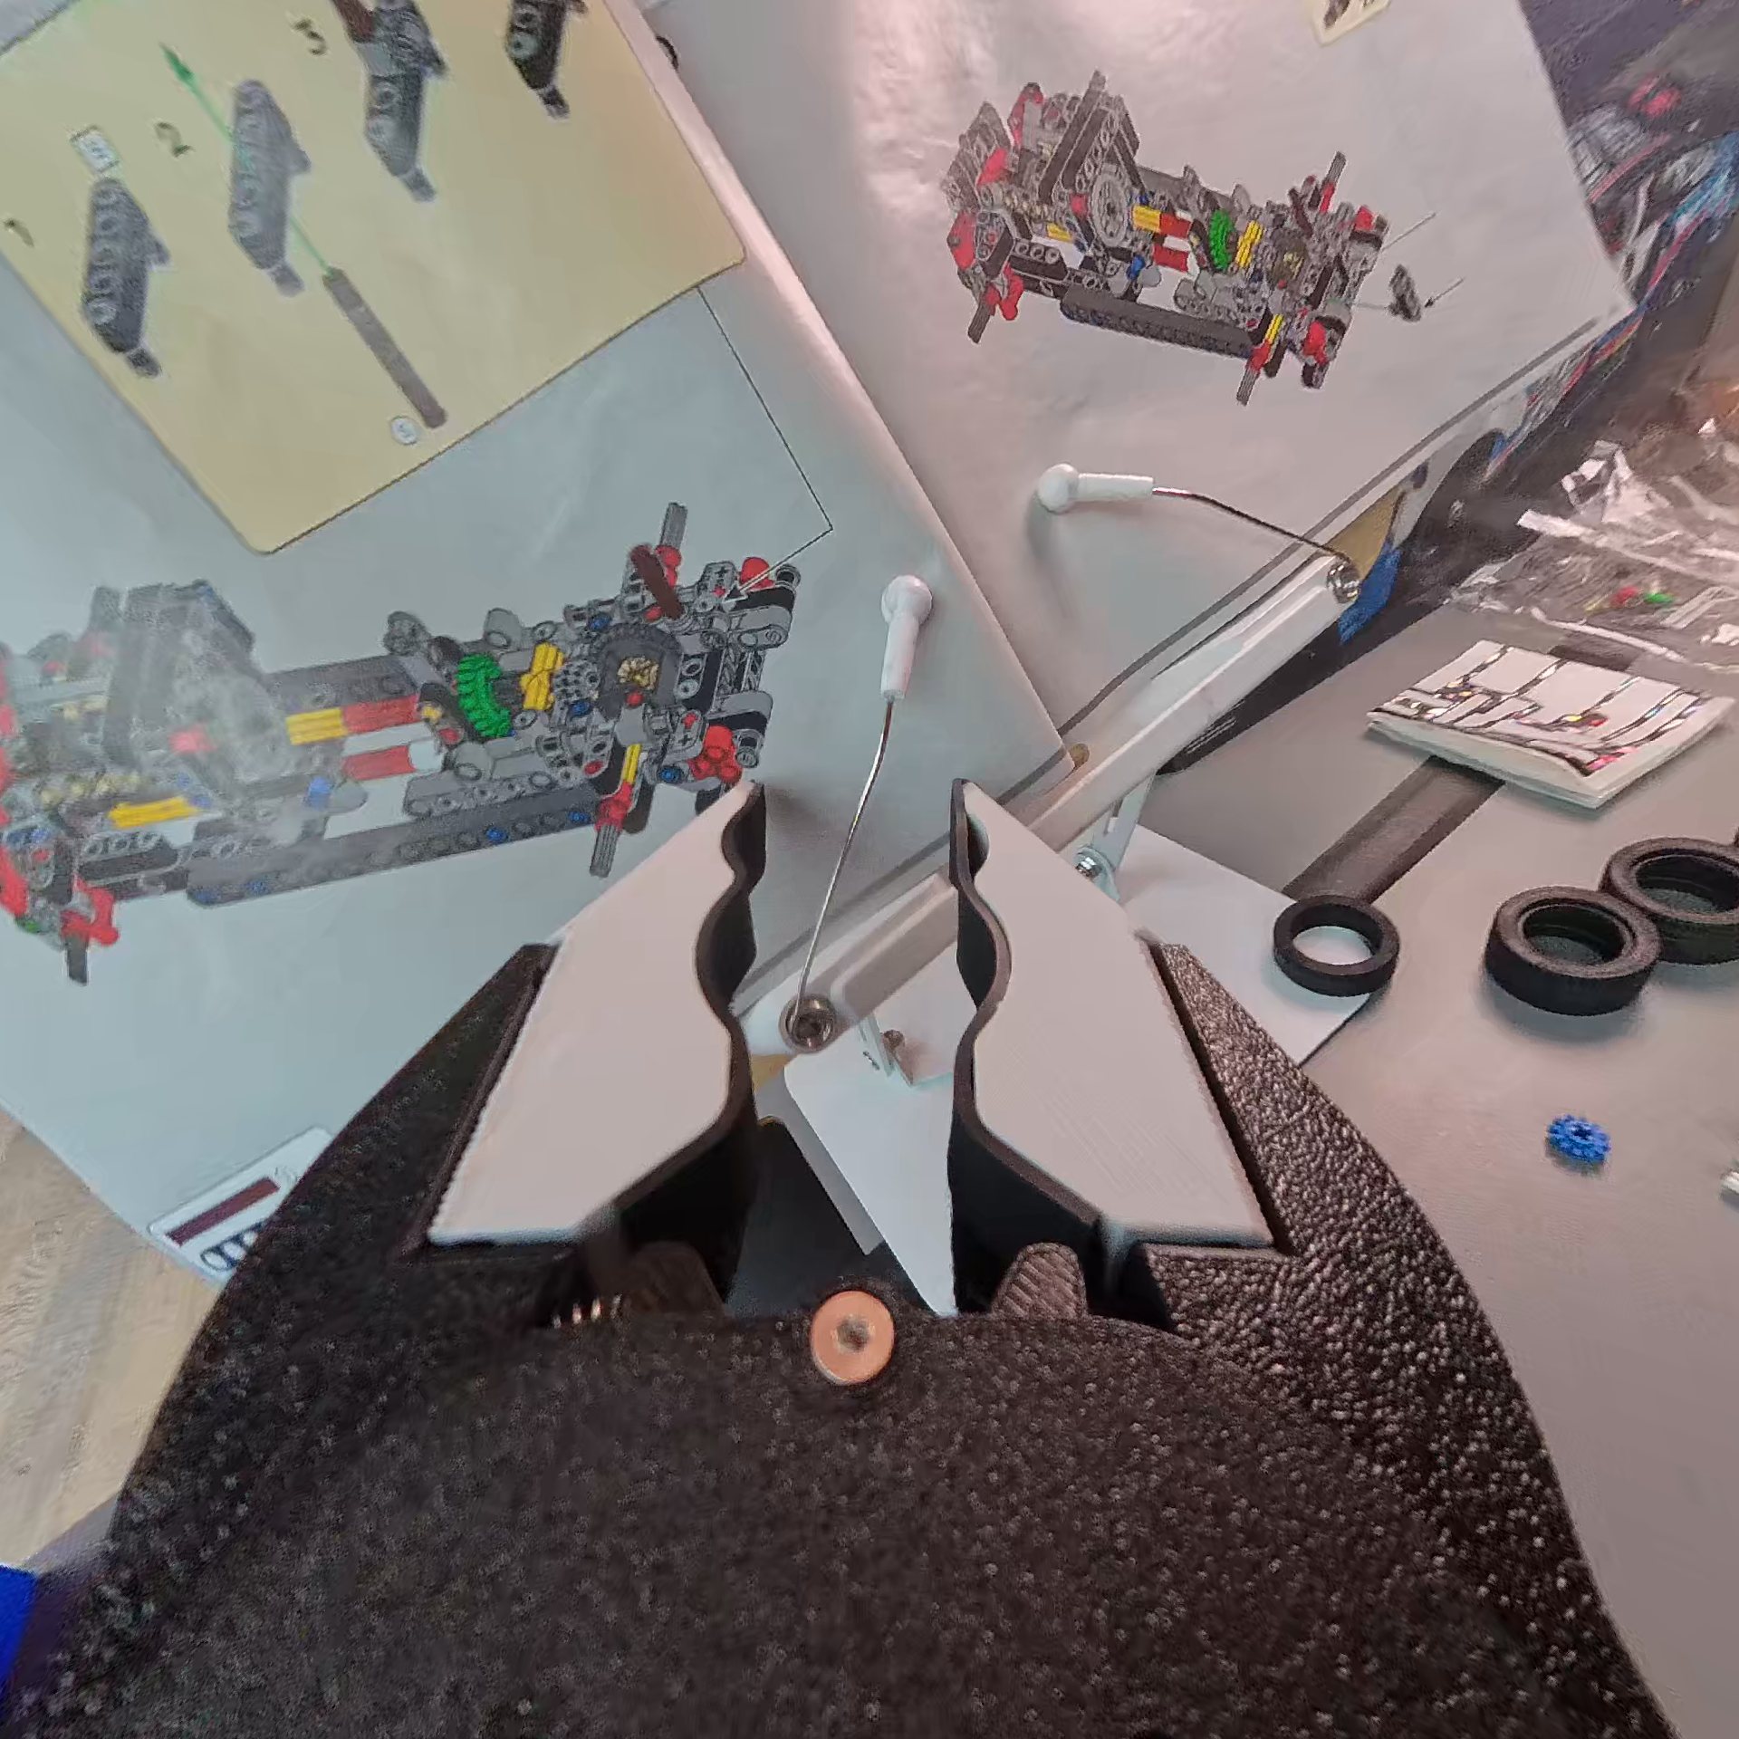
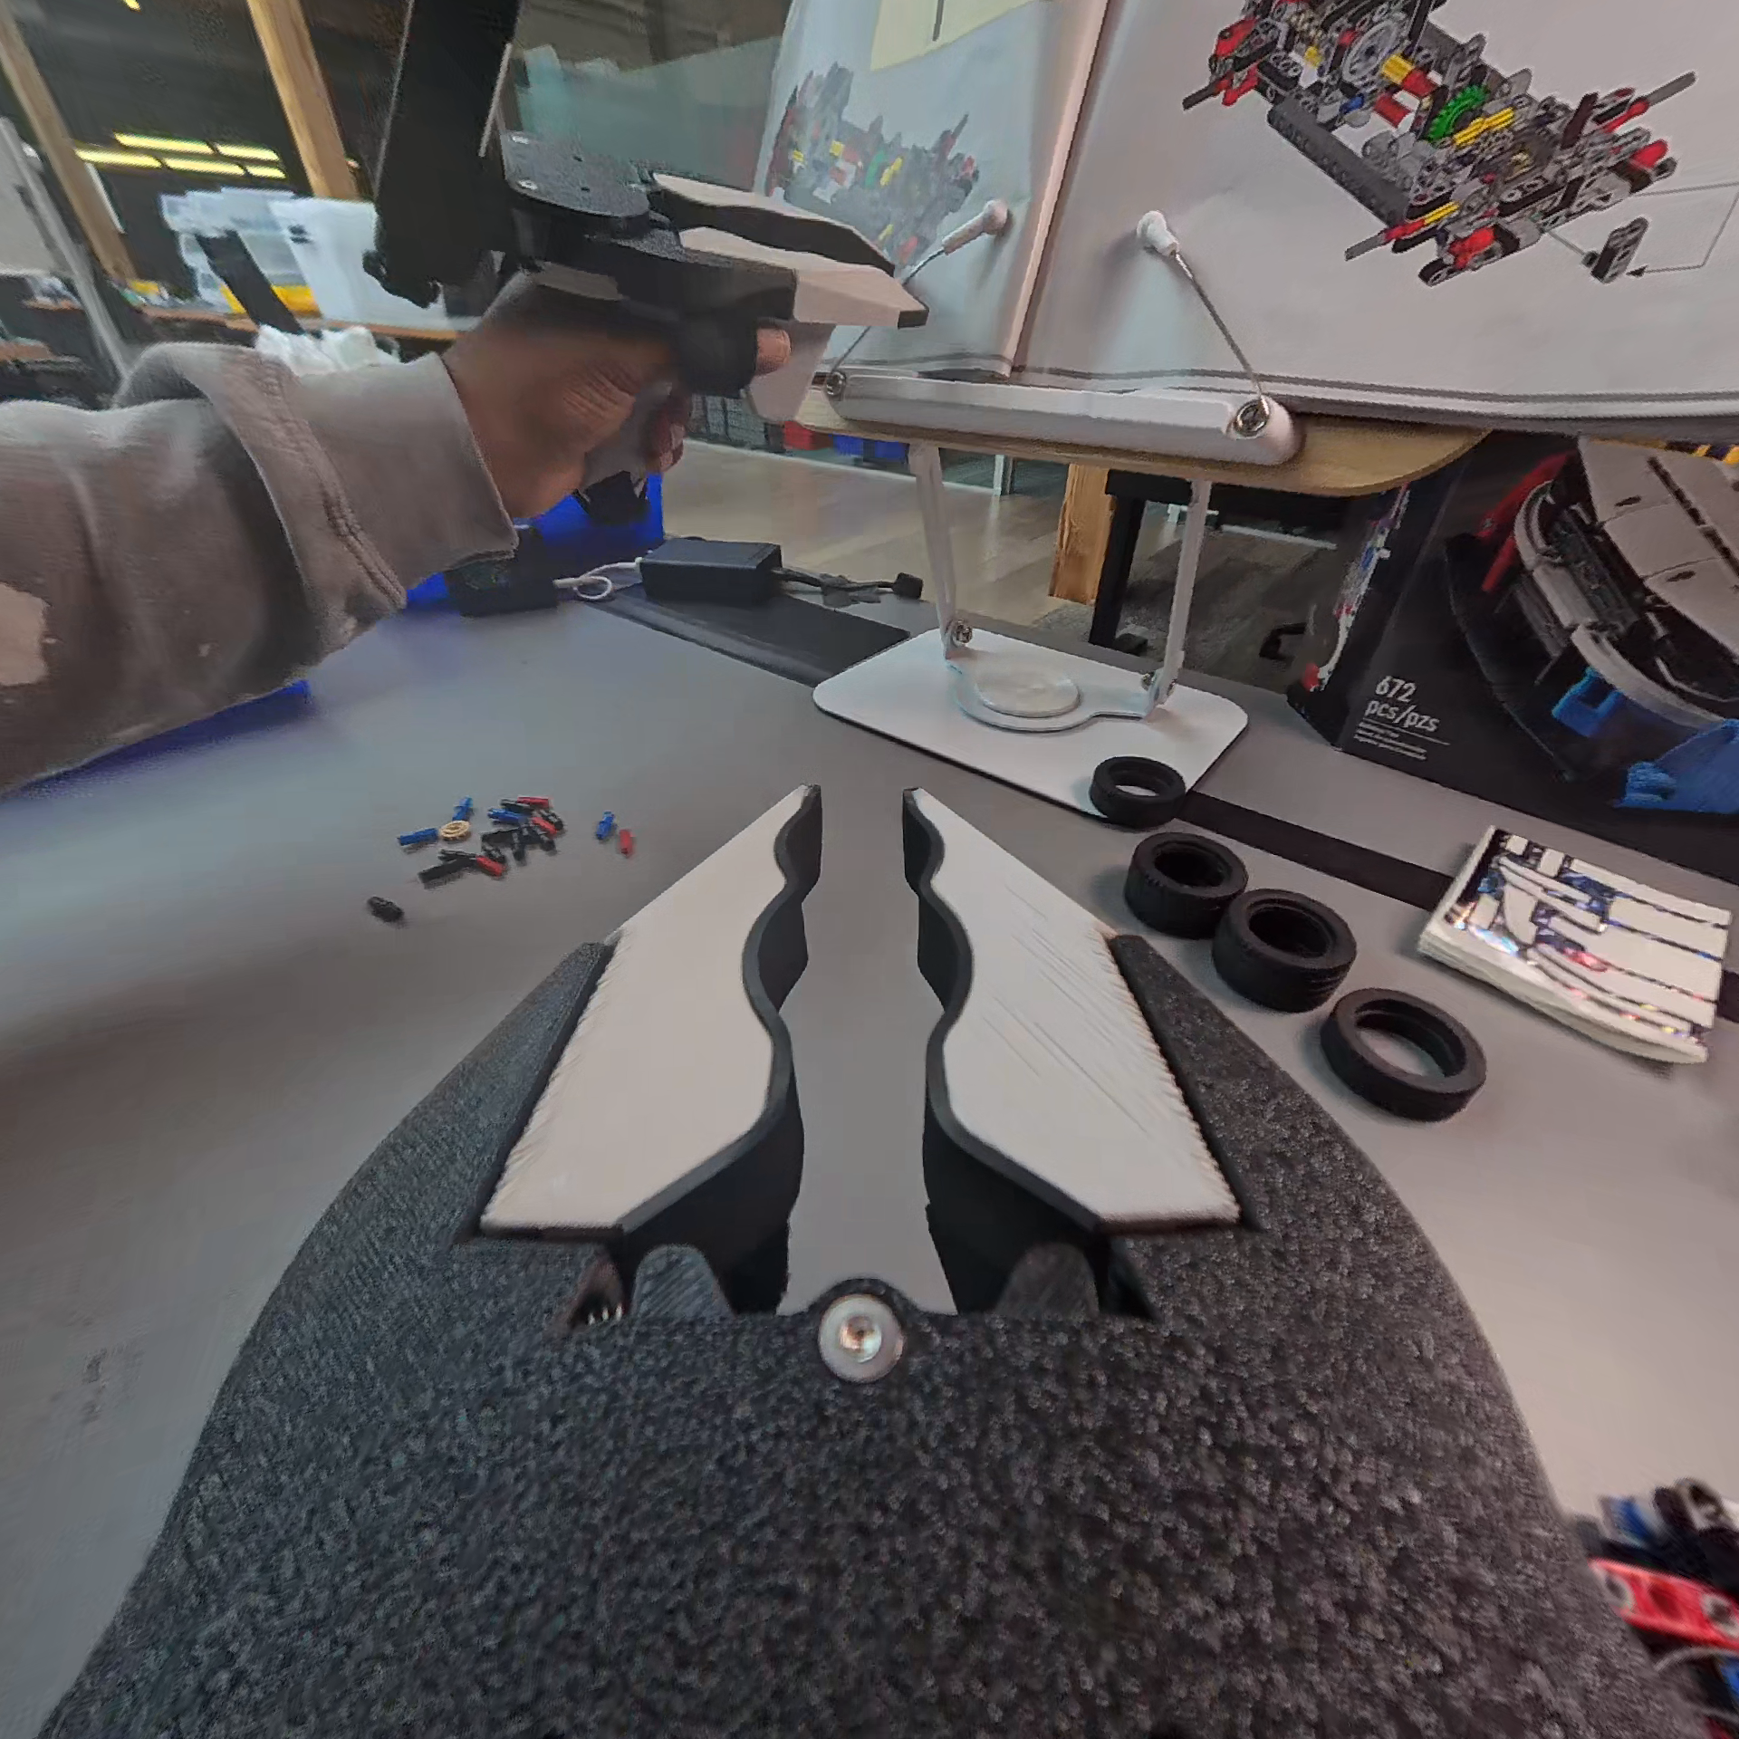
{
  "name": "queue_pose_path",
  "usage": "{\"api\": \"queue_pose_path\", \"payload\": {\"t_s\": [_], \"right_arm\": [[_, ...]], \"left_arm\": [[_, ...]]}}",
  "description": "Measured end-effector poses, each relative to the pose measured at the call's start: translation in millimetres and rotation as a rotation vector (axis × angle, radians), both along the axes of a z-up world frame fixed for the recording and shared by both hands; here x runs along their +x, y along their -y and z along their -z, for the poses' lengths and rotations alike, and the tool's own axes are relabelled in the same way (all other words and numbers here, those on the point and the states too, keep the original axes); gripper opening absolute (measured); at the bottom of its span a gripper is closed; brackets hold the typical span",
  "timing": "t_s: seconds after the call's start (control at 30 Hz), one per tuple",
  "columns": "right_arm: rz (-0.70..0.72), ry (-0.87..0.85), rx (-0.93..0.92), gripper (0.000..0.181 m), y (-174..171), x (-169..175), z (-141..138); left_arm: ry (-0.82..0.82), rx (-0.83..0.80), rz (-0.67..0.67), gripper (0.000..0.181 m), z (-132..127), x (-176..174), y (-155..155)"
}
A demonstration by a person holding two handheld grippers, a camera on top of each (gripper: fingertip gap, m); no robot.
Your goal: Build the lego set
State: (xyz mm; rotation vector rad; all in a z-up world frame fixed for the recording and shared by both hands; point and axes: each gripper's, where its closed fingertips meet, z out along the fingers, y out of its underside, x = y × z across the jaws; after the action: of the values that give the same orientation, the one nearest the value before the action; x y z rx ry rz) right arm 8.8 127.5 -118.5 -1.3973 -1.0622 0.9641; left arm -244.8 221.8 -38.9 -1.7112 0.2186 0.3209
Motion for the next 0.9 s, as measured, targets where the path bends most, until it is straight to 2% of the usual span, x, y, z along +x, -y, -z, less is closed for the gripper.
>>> {"api": "queue_pose_path", "payload": {"t_s": [0.03, 0.1, 0.13, 0.2, 0.23, 0.37, 0.43, 0.5, 0.57, 0.63, 0.7, 0.77, 0.9], "right_arm": [[0.019, 0.027, 0.027, 0.016, -9.4, -5.9, -5.2], [0.050, 0.065, 0.062, 0.017, -31.3, -22.4, -20.1], [0.056, 0.066, 0.074, 0.018, -42.7, -33.6, -31.1], [0.089, 0.073, 0.130, 0.020, -71.3, -59.9, -54.9], [0.104, 0.086, 0.161, 0.021, -86.5, -75.1, -65.4], [0.183, 0.173, 0.305, 0.020, -141.6, -135.1, -94.6], [0.236, 0.254, 0.410, 0.017, -163.9, -158.6, -97.2], [0.241, 0.325, 0.434, 0.014, -175.0, -176.1, -89.3], [0.269, 0.335, 0.468, 0.007, -180.0, -179.3, -88.7], [0.294, 0.299, 0.484, 0.000, -179.9, -174.9, -90.4], [0.327, 0.229, 0.432, 0.000, -184.9, -164.3, -95.2], [0.385, 0.158, 0.325, 0.001, -199.4, -145.8, -99.6], [0.409, 0.075, 0.125, 0.006, -220.6, -116.7, -85.8]], "left_arm": [[-0.041, -0.024, -0.024, 0.037, 2.3, -2.0, -9.4], [-0.144, -0.023, -0.101, 0.018, 0.8, -11.8, -17.8], [-0.180, -0.020, -0.115, 0.016, 0.1, -13.8, -18.5], [-0.187, -0.015, -0.127, 0.001, -0.6, -15.2, -15.2], [-0.144, -0.006, -0.125, 0.001, -1.4, -15.6, -12.6], [0.239, 0.104, -0.133, 0.002, -8.3, -33.5, 5.8], [0.412, 0.148, -0.148, 0.005, -3.2, -47.8, 18.0], [0.573, 0.178, -0.136, 0.008, 8.2, -57.3, 29.0], [0.720, 0.188, -0.116, 0.010, 20.9, -61.5, 37.9], [0.783, 0.184, -0.072, 0.012, 28.5, -58.8, 43.7], [0.794, 0.181, -0.049, 0.015, 32.2, -58.1, 48.8], [0.765, 0.183, -0.065, 0.009, 34.7, -62.9, 55.9], [0.752, 0.208, -0.072, 0.010, 29.9, -72.4, 69.0]]}}
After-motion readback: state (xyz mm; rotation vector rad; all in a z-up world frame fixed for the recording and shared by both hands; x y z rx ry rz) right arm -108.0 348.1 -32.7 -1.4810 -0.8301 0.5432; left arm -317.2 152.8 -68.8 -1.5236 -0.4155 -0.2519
